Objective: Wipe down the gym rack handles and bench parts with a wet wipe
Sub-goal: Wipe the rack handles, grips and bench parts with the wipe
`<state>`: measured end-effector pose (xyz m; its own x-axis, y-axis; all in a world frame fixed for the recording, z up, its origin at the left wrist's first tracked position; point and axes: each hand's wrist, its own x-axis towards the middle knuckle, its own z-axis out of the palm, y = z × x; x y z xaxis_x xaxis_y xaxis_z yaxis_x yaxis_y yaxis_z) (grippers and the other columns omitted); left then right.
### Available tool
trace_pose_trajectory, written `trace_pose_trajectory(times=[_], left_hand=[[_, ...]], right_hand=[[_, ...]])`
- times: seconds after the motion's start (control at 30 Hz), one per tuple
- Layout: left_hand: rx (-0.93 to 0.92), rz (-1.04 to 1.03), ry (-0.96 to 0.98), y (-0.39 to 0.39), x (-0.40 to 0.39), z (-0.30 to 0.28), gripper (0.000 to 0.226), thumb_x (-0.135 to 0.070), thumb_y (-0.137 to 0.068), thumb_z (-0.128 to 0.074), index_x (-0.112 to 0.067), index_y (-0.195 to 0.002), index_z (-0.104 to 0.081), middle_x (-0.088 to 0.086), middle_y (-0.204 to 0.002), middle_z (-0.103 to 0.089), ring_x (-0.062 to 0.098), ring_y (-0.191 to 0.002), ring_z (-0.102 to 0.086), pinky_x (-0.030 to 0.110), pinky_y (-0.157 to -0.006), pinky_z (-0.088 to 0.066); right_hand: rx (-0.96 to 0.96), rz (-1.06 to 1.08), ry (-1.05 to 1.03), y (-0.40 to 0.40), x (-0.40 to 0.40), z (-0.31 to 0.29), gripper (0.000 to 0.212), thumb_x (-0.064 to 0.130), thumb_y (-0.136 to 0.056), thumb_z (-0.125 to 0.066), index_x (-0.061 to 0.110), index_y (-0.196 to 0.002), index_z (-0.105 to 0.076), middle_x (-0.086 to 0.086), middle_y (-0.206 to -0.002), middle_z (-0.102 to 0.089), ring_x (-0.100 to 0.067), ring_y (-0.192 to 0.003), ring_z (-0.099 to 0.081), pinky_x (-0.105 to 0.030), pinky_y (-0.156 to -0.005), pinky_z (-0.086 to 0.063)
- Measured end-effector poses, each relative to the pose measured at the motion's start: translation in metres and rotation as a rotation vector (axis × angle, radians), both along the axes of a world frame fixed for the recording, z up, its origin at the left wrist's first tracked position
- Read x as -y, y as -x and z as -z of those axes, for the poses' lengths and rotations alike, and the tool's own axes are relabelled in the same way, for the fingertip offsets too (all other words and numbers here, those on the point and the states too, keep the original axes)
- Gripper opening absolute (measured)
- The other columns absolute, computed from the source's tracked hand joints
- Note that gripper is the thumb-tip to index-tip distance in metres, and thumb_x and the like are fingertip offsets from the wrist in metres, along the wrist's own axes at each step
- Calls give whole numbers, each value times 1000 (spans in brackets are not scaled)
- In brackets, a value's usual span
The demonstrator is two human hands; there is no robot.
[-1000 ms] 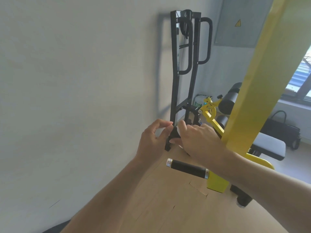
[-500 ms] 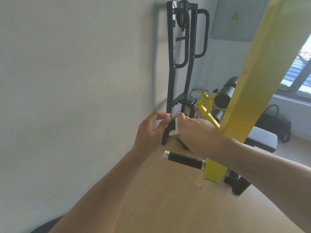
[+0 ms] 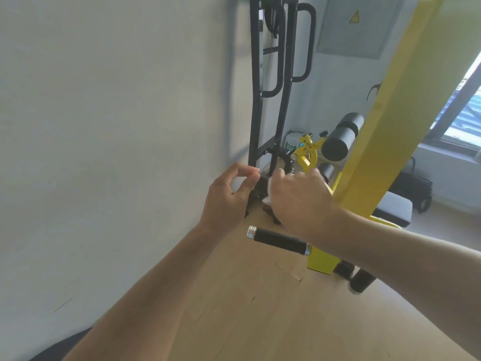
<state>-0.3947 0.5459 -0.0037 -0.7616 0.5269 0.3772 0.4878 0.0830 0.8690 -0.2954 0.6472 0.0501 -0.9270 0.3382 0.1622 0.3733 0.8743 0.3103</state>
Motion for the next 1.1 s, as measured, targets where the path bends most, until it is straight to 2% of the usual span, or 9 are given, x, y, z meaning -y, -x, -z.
trace_pose_trajectory(times=[0.17, 0.27, 0.33, 0.53, 0.63, 0.77, 0.9, 1.0, 1.1], left_hand=[[19, 5, -15, 5, 4, 0, 11, -28, -99, -60, -23, -101, -70, -15, -97, -73, -10, -88, -65, 0, -73, -42], [-4, -21, 24, 8, 4, 3, 7, -31, -99, -59, -31, -100, -67, -26, -95, -68, -16, -94, -58, -3, -81, -39], [-4, -26, 31, 5, 2, 6, 9, -32, -99, -59, -40, -97, -64, -31, -91, -66, -13, -95, -59, 3, -85, -43], [-16, -74, -5, -8, -4, 11, 10, -36, -100, -57, -36, -105, -65, -25, -101, -67, -8, -100, -60, 11, -90, -45], [34, -139, -6, -18, 0, 13, 22, -35, -98, -60, -34, -120, -65, -25, -116, -65, -19, -107, -53, 7, -99, -39], [173, -276, -29, -60, 27, 24, 37, -40, -95, -64, -37, -132, -59, -26, -133, -60, -8, -126, -50, 15, -106, -33], [434, -229, -163, -136, 47, 35, 26, -43, -98, -50, -31, -105, -72, -8, -103, -76, 5, -97, -70, 29, -87, -53], [507, -244, -192, -191, 53, 57, 43, -54, -94, -48, -19, -100, -73, 6, -95, -74, 13, -84, -68, 26, -72, -52], [494, -369, -252, -246, 54, 77, 69, -75, -84, -52, -11, -102, -71, 18, -95, -69, 29, -88, -66, 50, -84, -51]], right_hand=[[-78, -47, 81, 20, 1, 12, 24, 30, -102, -40, 10, -113, -49, -2, -94, -61, -25, -87, -63, -41, -81, -43], [209, 101, -280, -21, -8, 5, 30, 24, -98, -41, 4, -121, -47, -7, -87, -62, -31, -95, -63, -58, -112, -24], [405, 37, -523, -45, -10, 2, 38, 18, -96, -49, -1, -129, -45, -9, -85, -59, -34, -96, -63, -66, -114, -7], [463, 21, -558, -60, 3, -12, 43, 19, -98, -44, -3, -134, -46, -18, -98, -61, -51, -121, -49, -71, -113, 2], [163, -120, -189, -76, 9, -17, 47, 8, -91, -21, 8, -117, -60, -12, -105, -59, -37, -110, -51, -54, -106, -31], [-158, -189, 821, -96, 18, -13, 22, 17, -97, -55, 36, -108, -62, 18, -84, -51, 2, -78, -49, -7, -66, -36], [-404, -23, 1393, -111, 19, 20, 24, 36, -80, -81, 30, -91, -60, 9, -71, -70, -2, -52, -55, -12, -44, -41], [-374, -72, 1507, -134, 20, 51, 17, 37, -79, -80, 24, -83, -70, 10, -68, -71, -6, -53, -59, -16, -48, -45], [-253, -147, 1533, -171, 21, 76, 19, 41, -80, -78, 22, -80, -74, 5, -67, -71, -5, -51, -57, -22, -48, -45]])
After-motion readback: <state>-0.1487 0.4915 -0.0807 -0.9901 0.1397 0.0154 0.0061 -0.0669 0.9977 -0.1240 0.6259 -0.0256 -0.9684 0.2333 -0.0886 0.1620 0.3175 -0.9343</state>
